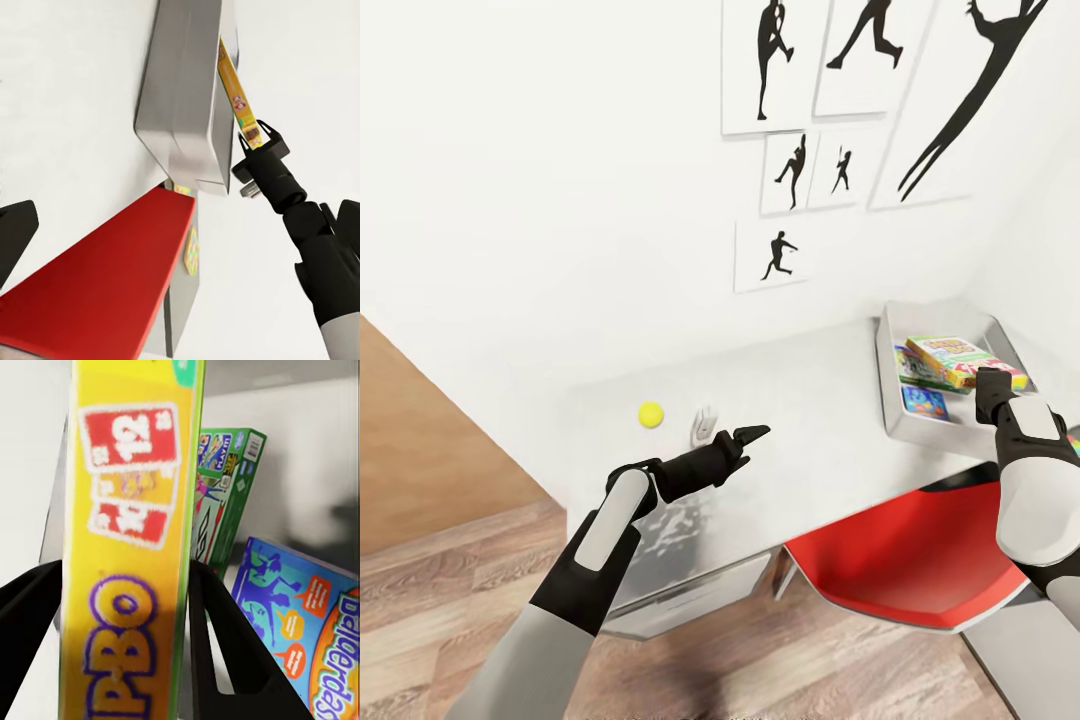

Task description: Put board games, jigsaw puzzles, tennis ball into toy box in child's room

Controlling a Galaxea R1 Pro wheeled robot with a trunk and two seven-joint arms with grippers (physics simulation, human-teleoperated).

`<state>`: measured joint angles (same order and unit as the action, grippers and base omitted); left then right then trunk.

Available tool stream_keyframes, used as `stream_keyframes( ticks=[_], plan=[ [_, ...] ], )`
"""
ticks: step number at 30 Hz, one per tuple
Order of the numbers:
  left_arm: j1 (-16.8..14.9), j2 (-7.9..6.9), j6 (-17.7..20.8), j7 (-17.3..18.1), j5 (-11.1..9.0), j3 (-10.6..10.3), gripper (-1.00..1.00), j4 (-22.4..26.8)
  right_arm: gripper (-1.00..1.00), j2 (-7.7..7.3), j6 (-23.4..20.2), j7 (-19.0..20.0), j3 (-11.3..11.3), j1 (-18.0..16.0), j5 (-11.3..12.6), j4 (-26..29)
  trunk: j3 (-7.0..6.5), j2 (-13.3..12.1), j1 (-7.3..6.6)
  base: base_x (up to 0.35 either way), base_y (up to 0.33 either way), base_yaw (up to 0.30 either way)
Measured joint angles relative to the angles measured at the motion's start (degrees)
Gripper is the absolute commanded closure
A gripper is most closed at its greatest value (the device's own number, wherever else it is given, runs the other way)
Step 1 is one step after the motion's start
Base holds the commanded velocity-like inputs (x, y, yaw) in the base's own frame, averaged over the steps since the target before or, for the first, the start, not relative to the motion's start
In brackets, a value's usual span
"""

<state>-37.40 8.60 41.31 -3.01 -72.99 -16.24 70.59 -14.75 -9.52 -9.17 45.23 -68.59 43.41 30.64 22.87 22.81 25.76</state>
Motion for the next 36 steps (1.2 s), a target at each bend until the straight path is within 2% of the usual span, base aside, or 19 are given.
stream_keyframes(
  ticks=[11, 36],
  plan=[
    [0.0, 0.0, -0.01, 0.05, 0.01, -0.03, -1.0, 0.1, 1.0, -0.01, 0.04, 0.03, 0.01, 0.0, 0.0, 0.0, 0.54, 0.01, 0.0, 0.0, 0.0, 0.0],
    [0.0, 0.04, -0.01, 0.27, -0.01, -0.06, -1.0, 0.14, 1.0, -0.03, 0.05, 0.15, 0.15, 0.0, 0.07, 0.09, 0.65, 0.01, -0.01, 0.003, 0.0, 0.0]
  ],
)
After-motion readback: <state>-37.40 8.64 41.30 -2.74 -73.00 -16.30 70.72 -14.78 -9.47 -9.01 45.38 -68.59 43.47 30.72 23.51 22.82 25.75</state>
